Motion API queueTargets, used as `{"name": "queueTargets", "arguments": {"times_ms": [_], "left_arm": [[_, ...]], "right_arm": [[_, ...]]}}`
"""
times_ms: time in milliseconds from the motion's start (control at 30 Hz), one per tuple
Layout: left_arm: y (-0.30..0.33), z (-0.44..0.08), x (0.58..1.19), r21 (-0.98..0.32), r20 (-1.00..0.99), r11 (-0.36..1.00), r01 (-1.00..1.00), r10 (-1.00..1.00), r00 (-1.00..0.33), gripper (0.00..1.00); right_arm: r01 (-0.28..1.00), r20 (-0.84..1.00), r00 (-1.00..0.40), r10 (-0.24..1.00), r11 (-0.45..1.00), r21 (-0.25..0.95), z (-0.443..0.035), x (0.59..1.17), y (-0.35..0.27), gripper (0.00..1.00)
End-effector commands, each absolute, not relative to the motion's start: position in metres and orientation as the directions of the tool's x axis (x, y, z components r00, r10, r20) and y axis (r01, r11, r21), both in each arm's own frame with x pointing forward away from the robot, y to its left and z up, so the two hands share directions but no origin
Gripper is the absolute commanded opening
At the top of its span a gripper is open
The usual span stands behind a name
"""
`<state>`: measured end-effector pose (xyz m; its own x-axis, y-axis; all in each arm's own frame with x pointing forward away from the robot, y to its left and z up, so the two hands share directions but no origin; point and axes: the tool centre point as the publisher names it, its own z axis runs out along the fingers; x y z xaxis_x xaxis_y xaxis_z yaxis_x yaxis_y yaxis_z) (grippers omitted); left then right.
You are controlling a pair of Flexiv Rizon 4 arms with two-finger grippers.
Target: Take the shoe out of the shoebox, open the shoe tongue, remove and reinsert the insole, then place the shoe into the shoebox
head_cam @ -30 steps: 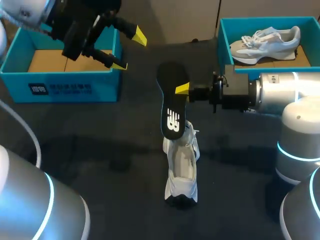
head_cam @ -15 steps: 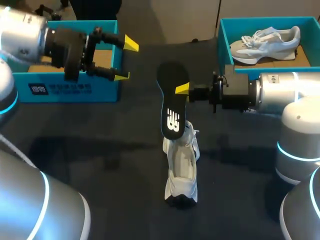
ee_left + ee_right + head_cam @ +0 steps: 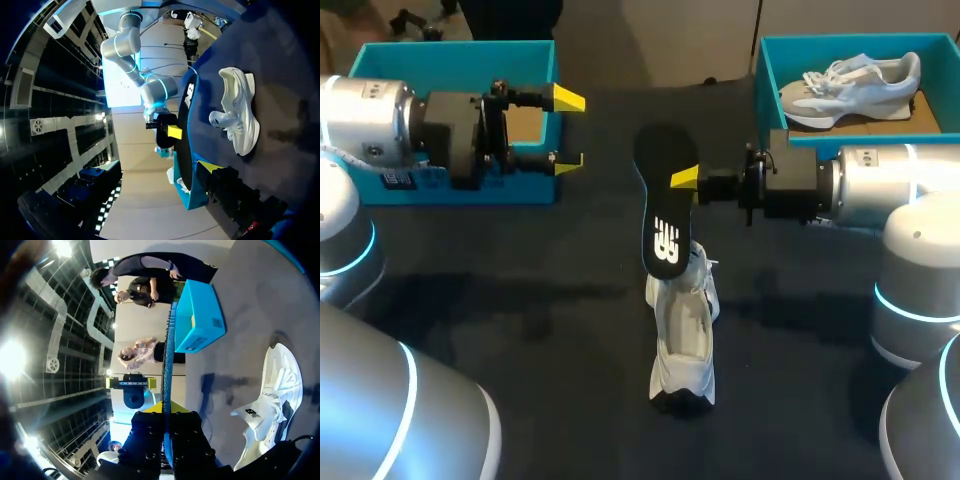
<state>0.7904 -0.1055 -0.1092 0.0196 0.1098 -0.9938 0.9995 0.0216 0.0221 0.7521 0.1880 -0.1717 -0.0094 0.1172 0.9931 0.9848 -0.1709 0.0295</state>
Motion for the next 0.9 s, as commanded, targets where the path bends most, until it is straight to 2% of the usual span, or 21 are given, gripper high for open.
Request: {"name": "queueTargets", "arguments": {"times_ms": [33,133,900], "left_arm": [[-0.105,-0.113,0.79,0.014,-0.996,0.09,0.996,0.092,0.005,1.0],[-0.103,-0.12,0.788,0.012,-0.996,0.122,0.992,0.086,0.002,1.0],[-0.148,-0.153,0.809,-0.096,-0.982,0.074,0.993,0.156,-0.107,1.0]], "right_arm": [[0.984,0.993,-0.01,0.118,-0.173,0.03,-0.173,0.752,0.19,0.0],[0.984,0.993,-0.01,0.118,-0.173,0.03,-0.173,0.752,0.19,0.0],[0.984,0.993,-0.01,0.118,-0.173,0.03,-0.173,0.752,0.19,0.0]]}}
